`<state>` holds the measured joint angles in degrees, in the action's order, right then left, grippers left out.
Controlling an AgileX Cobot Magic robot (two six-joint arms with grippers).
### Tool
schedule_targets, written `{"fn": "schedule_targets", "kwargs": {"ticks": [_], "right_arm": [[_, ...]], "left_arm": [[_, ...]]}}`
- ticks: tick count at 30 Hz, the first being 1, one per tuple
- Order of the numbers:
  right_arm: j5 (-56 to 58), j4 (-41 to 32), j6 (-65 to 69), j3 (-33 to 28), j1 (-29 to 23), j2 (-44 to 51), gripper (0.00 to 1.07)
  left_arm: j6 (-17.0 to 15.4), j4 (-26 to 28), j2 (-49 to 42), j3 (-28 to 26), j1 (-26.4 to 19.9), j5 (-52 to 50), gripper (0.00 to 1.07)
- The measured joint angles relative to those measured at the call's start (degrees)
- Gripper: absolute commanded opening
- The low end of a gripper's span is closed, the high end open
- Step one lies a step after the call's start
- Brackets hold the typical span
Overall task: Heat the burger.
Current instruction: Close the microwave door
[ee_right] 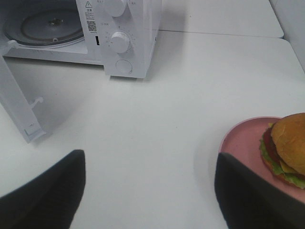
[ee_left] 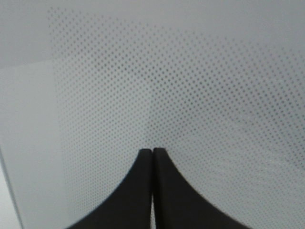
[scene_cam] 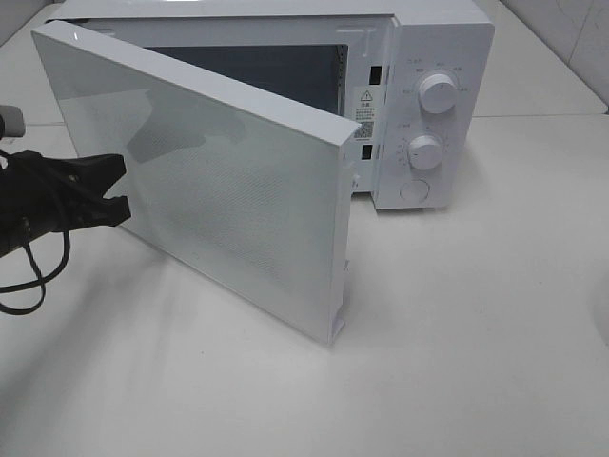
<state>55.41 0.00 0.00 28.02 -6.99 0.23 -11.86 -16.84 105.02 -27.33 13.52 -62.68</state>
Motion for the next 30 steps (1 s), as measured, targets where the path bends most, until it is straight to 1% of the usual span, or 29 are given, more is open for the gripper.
{"fn": "schedule_targets", "kwargs": {"ticks": [2, 3, 6, 8, 10, 11, 12, 13, 16, 18, 20, 23, 25, 26, 27, 29, 30], "right_arm": [[0.0, 0.0, 0.0, 0.0, 0.0, 0.0, 0.74], [0.0, 0.0, 0.0, 0.0, 0.0, 0.0, 0.74], [0.0, 0.0, 0.0, 0.0, 0.0, 0.0, 0.74], [0.0, 0.0, 0.0, 0.0, 0.0, 0.0, 0.74], [0.0, 0.0, 0.0, 0.0, 0.0, 0.0, 0.74], [0.0, 0.0, 0.0, 0.0, 0.0, 0.0, 0.74], [0.0, 0.0, 0.0, 0.0, 0.0, 0.0, 0.74], [0.0, 0.0, 0.0, 0.0, 0.0, 0.0, 0.74], [0.0, 0.0, 0.0, 0.0, 0.0, 0.0, 0.74], [0.0, 0.0, 0.0, 0.0, 0.0, 0.0, 0.74], [0.0, 0.0, 0.0, 0.0, 0.0, 0.0, 0.74], [0.0, 0.0, 0.0, 0.0, 0.0, 0.0, 0.74], [0.0, 0.0, 0.0, 0.0, 0.0, 0.0, 0.74], [0.0, 0.0, 0.0, 0.0, 0.0, 0.0, 0.74], [0.0, 0.0, 0.0, 0.0, 0.0, 0.0, 0.74], [0.0, 0.0, 0.0, 0.0, 0.0, 0.0, 0.74], [0.0, 0.0, 0.0, 0.0, 0.0, 0.0, 0.74]], "left_arm": [[0.5, 0.4, 0.0, -0.3, 0.3, 0.0, 0.0], [1.7, 1.5, 0.0, -1.0, 1.4, 0.0, 0.0], [2.1, 2.1, 0.0, -1.3, 1.8, 0.1, 0.0], [3.1, 5.2, 0.1, -2.3, 3.7, 1.3, 0.0], [3.3, 5.8, 0.1, -2.6, 4.1, 1.8, 0.0], [4.2, 7.3, 0.1, -3.2, 4.9, 2.3, 0.0], [4.2, 7.3, 0.1, -3.2, 4.9, 2.3, 0.0], [5.3, 8.5, 0.1, -3.7, 5.6, 2.6, 0.0], [5.7, 9.4, 0.1, -3.8, 6.0, 2.6, 0.0], [7.2, 12.3, 0.1, -5.2, 7.8, 3.3, 0.0], [7.4, 12.8, 0.1, -5.6, 8.1, 3.9, 0.0], [7.7, 14.5, 1.0, -8.1, 9.4, 6.4, 0.0], [7.7, 14.7, 1.4, -8.9, 9.8, 6.6, 0.0], [8.1, 15.8, 2.6, -10.4, 10.9, 7.0, 0.0], [8.1, 15.8, 2.6, -10.4, 10.9, 7.0, 0.0], [9.6, 17.6, 3.8, -12.4, 12.6, 7.9, 0.0], [9.6, 17.6, 3.8, -12.4, 12.6, 7.9, 0.0]]}}
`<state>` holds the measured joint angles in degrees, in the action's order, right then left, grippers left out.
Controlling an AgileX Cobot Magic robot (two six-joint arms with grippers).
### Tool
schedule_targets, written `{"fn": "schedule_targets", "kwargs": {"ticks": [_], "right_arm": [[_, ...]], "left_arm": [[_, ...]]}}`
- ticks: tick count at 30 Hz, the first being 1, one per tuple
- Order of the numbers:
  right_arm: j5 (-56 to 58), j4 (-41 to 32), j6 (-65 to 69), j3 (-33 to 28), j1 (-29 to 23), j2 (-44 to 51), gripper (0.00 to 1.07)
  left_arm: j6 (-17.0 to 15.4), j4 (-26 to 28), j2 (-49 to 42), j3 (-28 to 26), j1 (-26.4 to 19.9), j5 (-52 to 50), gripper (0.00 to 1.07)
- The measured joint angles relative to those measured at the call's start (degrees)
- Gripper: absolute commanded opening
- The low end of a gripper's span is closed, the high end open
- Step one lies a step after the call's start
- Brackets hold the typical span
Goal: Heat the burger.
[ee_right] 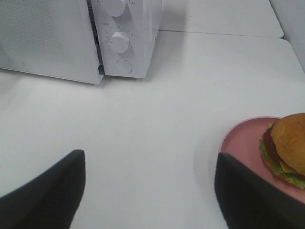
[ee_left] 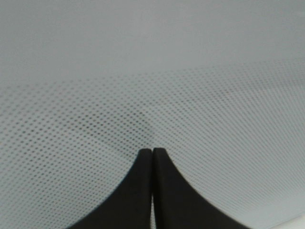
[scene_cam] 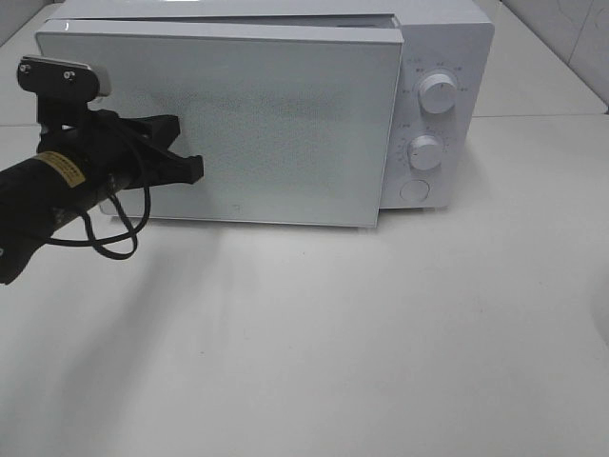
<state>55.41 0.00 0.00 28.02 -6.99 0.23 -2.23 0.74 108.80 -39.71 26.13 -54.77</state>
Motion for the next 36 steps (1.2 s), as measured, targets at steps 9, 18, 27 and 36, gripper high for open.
{"fn": "schedule_targets", "kwargs": {"ticks": [9, 18, 27, 36], "right_arm": [[0.0, 0.0, 0.0, 0.0, 0.0, 0.0, 0.74], [0.0, 0.0, 0.0, 0.0, 0.0, 0.0, 0.74], [0.0, 0.0, 0.0, 0.0, 0.0, 0.0, 0.74], [0.0, 0.0, 0.0, 0.0, 0.0, 0.0, 0.74]], "left_arm": [[3.8, 3.7, 3.7, -5.4, 4.0, 3.7, 0.0], [6.9, 5.0, 5.8, -10.6, 6.3, 6.9, 0.0], [7.9, 3.8, 9.2, -19.7, 10.5, 11.6, 0.0], [12.6, 7.0, 7.8, -21.8, 12.4, 14.8, 0.0]]}}
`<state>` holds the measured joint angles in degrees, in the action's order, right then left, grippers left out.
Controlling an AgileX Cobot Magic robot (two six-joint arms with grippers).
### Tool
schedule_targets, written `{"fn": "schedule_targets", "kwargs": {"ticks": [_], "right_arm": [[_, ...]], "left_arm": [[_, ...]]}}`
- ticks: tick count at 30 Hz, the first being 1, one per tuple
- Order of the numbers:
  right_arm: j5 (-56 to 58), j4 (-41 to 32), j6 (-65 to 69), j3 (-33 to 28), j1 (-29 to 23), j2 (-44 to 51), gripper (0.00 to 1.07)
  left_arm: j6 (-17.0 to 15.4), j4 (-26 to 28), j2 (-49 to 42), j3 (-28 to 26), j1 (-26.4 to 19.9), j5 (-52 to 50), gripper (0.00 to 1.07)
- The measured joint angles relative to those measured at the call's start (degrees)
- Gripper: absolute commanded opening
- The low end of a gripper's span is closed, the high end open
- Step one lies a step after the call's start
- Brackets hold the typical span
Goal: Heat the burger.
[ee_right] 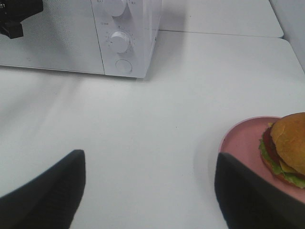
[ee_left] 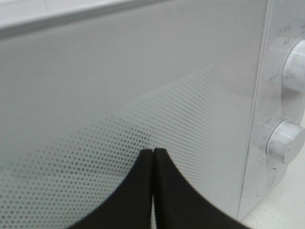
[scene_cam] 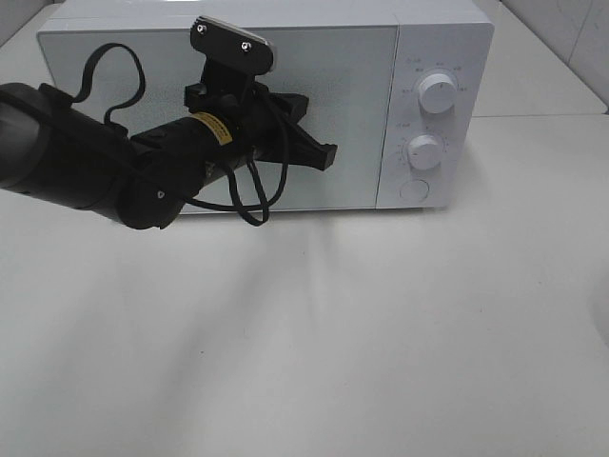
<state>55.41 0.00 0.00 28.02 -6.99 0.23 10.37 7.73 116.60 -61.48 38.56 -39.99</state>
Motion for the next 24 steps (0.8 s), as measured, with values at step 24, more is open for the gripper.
{"fn": "schedule_targets", "kwargs": {"ticks": [24], "right_arm": [[0.0, 0.0, 0.0, 0.0, 0.0, 0.0, 0.74]], "left_arm": [[1.5, 7.4, -26.5, 8.4, 5.1, 38.3, 0.0]]}}
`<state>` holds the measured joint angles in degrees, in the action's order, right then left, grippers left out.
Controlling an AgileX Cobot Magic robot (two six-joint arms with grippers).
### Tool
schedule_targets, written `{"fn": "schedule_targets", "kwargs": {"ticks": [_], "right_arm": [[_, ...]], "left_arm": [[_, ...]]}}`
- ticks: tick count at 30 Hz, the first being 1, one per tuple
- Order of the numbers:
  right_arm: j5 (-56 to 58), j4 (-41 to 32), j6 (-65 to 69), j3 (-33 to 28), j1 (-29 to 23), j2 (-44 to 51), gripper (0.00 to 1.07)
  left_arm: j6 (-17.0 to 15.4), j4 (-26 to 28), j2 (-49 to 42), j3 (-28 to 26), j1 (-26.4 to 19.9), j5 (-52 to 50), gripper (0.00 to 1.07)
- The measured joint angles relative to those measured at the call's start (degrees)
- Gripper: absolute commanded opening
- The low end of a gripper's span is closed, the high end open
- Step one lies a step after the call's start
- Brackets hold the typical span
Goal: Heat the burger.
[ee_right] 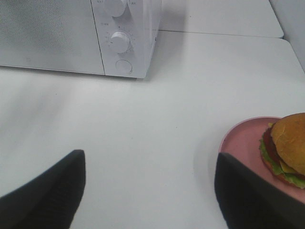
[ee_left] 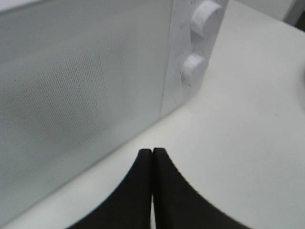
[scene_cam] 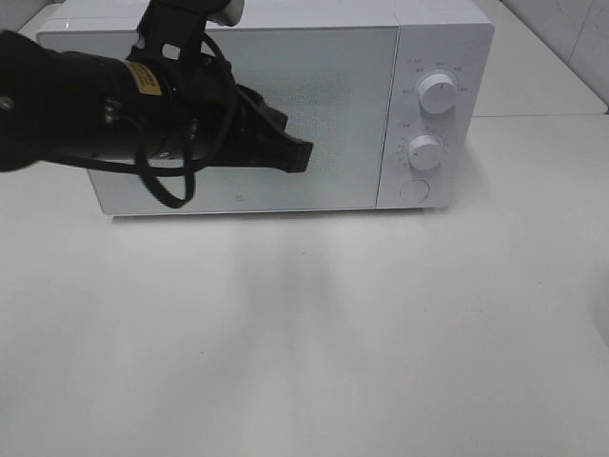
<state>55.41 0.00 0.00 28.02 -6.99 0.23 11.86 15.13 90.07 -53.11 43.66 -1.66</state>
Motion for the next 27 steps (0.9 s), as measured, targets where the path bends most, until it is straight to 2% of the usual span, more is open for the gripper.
{"fn": "schedule_targets", "kwargs": {"ticks": [1, 3, 4, 5, 6, 7, 8, 9, 11, 12, 14, 15, 17, 20, 22, 23, 25, 26, 27], "right_arm": [[0.0, 0.0, 0.0, 0.0, 0.0, 0.0, 0.74], [0.0, 0.0, 0.0, 0.0, 0.0, 0.0, 0.74], [0.0, 0.0, 0.0, 0.0, 0.0, 0.0, 0.74], [0.0, 0.0, 0.0, 0.0, 0.0, 0.0, 0.74], [0.0, 0.0, 0.0, 0.0, 0.0, 0.0, 0.74], [0.0, 0.0, 0.0, 0.0, 0.0, 0.0, 0.74], [0.0, 0.0, 0.0, 0.0, 0.0, 0.0, 0.74], [0.0, 0.0, 0.0, 0.0, 0.0, 0.0, 0.74], [0.0, 0.0, 0.0, 0.0, 0.0, 0.0, 0.74], [0.0, 0.0, 0.0, 0.0, 0.0, 0.0, 0.74], [0.0, 0.0, 0.0, 0.0, 0.0, 0.0, 0.74], [0.0, 0.0, 0.0, 0.0, 0.0, 0.0, 0.74], [0.0, 0.0, 0.0, 0.0, 0.0, 0.0, 0.74], [0.0, 0.0, 0.0, 0.0, 0.0, 0.0, 0.74], [0.0, 0.0, 0.0, 0.0, 0.0, 0.0, 0.74], [0.0, 0.0, 0.0, 0.0, 0.0, 0.0, 0.74], [0.0, 0.0, 0.0, 0.0, 0.0, 0.0, 0.74], [0.0, 0.0, 0.0, 0.0, 0.0, 0.0, 0.74], [0.0, 0.0, 0.0, 0.0, 0.0, 0.0, 0.74]], "left_arm": [[0.0, 0.0, 0.0, 0.0, 0.0, 0.0, 0.0], [-0.3, 0.0, -3.7, 0.0, 0.0, 10.1, 0.01], [-0.3, 0.0, -3.7, 0.0, 0.0, 10.1, 0.01], [-0.7, 0.0, -5.1, 0.0, 0.1, 13.6, 0.03], [-1.8, 0.0, -7.7, 0.0, 0.1, 19.5, 0.15], [-1.8, 0.0, -7.7, 0.0, 0.1, 19.5, 0.15], [-3.5, 0.0, -10.0, 0.0, 0.1, 25.5, 0.24], [-3.5, 0.0, -10.0, 0.0, 0.1, 25.5, 0.24], [-6.6, -1.0, -13.1, 0.0, 0.1, 32.5, 0.74], [-6.6, -1.0, -13.1, 0.0, 0.1, 32.5, 0.74], [-9.1, -3.7, -15.9, 0.0, 0.1, 38.4, 1.02], [-9.1, -3.7, -15.9, 0.0, 0.1, 38.4, 1.02], [-10.0, -7.7, -18.0, 0.0, -0.1, 45.0, 1.02], [-10.1, -9.1, -19.5, 0.0, -1.3, 48.4, 1.02], [-10.1, -10.1, -22.6, 0.0, -5.5, 52.0, 1.02], [-10.1, -10.1, -22.6, 0.0, -5.5, 52.0, 1.02], [-10.1, -10.5, -25.7, 0.0, -12.5, 55.2, 1.02], [-10.1, -10.5, -25.7, 0.0, -12.5, 55.2, 1.02], [-9.7, -10.6, -26.5, 0.0, -15.5, 56.2, 1.02]]}}
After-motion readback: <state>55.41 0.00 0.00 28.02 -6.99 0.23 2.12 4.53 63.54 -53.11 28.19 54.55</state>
